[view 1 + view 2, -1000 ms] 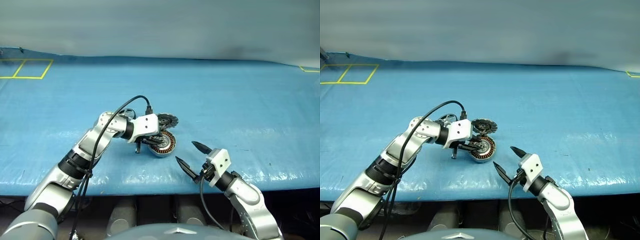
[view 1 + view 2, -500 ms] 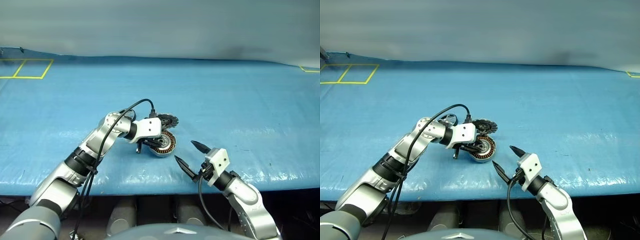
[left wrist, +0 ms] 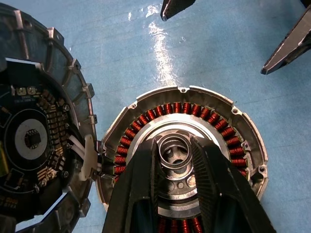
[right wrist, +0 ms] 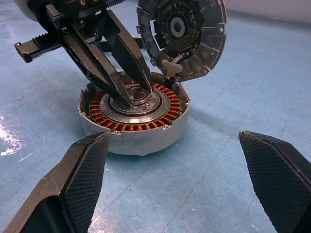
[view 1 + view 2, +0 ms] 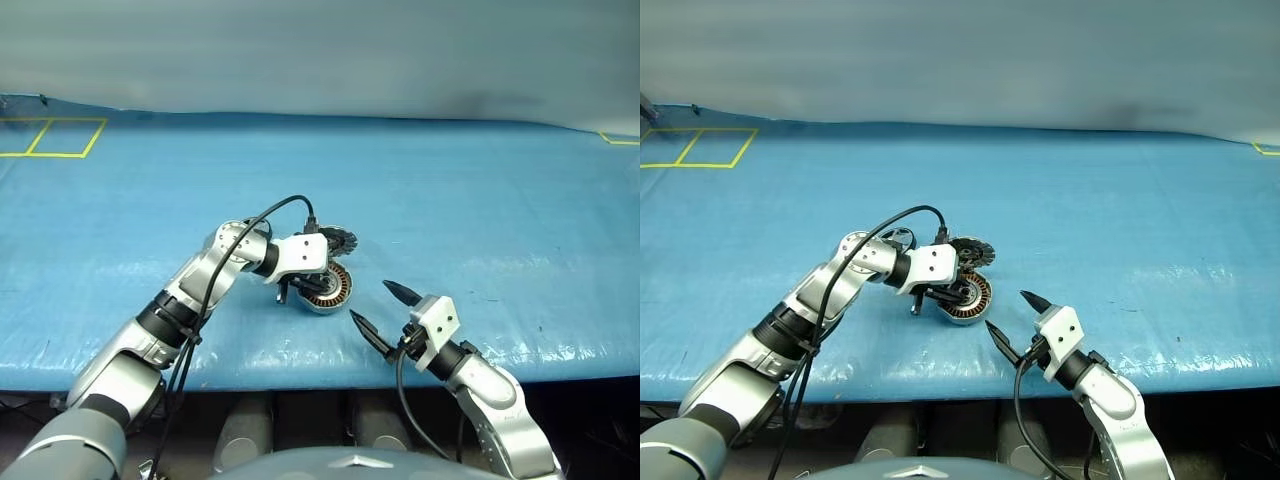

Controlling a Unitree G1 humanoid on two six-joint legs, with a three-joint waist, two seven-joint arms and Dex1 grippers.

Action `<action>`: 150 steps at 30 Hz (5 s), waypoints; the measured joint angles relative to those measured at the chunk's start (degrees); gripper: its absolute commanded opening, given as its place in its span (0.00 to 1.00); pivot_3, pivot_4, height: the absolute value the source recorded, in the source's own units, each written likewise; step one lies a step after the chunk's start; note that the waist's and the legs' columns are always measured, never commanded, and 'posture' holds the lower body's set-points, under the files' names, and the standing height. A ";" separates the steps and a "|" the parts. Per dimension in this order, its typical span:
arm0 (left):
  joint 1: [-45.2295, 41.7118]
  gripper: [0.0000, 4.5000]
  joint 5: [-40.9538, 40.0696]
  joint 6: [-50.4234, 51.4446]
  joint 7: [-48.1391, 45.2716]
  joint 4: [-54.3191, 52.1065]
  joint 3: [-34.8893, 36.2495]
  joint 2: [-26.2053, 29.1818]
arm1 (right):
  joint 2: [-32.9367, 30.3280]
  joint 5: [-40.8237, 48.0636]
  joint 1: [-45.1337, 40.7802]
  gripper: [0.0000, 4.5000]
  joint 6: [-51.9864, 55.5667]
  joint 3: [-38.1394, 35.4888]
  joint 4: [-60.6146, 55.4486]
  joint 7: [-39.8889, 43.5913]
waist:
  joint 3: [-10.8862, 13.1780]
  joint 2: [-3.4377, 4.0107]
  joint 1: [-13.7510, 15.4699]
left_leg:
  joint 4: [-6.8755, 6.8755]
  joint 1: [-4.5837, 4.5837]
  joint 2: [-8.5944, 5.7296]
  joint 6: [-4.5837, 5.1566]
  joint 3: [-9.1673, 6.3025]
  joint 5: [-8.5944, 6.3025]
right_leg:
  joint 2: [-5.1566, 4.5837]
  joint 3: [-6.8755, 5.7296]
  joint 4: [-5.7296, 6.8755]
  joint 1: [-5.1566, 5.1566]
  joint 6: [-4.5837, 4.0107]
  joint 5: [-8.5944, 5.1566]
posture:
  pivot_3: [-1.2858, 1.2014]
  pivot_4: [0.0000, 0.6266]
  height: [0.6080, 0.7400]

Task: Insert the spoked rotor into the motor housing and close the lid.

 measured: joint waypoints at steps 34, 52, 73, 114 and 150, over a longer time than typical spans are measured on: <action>0.58 0.32 -3.65 4.06 -3.04 -6.64 2.03 0.59 | -0.11 -1.03 -0.18 1.00 1.28 0.25 0.01 -0.99 | 0.00 0.00 -0.05 | -0.03 0.00 0.00 0.00 0.00 0.00 | -0.01 0.00 -0.02 0.00 0.00 0.00 | 0.52 0.24 1.00; 0.64 0.01 -1.95 5.72 1.83 -6.29 1.27 1.03 | -0.29 -1.07 -0.57 1.00 1.80 0.26 0.01 -1.01 | 0.00 0.00 0.00 | -0.04 -0.01 0.00 0.00 0.00 0.00 | 0.00 0.00 -0.03 -0.01 0.00 0.00 | 0.52 0.24 1.00; 1.22 0.01 -1.17 5.73 -0.67 -6.29 -0.70 2.15 | -0.36 -1.23 -0.46 1.00 1.83 0.36 0.00 -1.16 | 0.00 0.00 0.00 | -0.05 -0.01 0.00 0.00 0.00 0.00 | -0.01 0.00 -0.03 -0.01 0.00 0.00 | 0.52 0.24 1.00; 8.78 0.01 -16.01 10.71 -4.81 -19.99 12.04 9.86 | -0.56 -1.63 0.14 1.00 2.29 0.95 -0.02 -1.42 | -0.03 0.01 -0.47 | -0.26 0.05 0.05 0.00 0.04 0.00 | -0.02 0.02 -0.06 -0.10 -0.07 -0.05 | 0.52 0.24 1.00; -22.79 0.47 7.79 -15.32 -16.96 34.50 2.58 14.54 | -0.67 -1.62 -3.18 1.00 4.22 2.22 2.19 -0.28 | 0.00 -0.06 -0.40 | -0.32 -0.03 0.01 0.02 0.05 0.02 | 0.04 0.02 -0.05 -0.15 -0.08 -0.06 | 0.52 0.24 1.00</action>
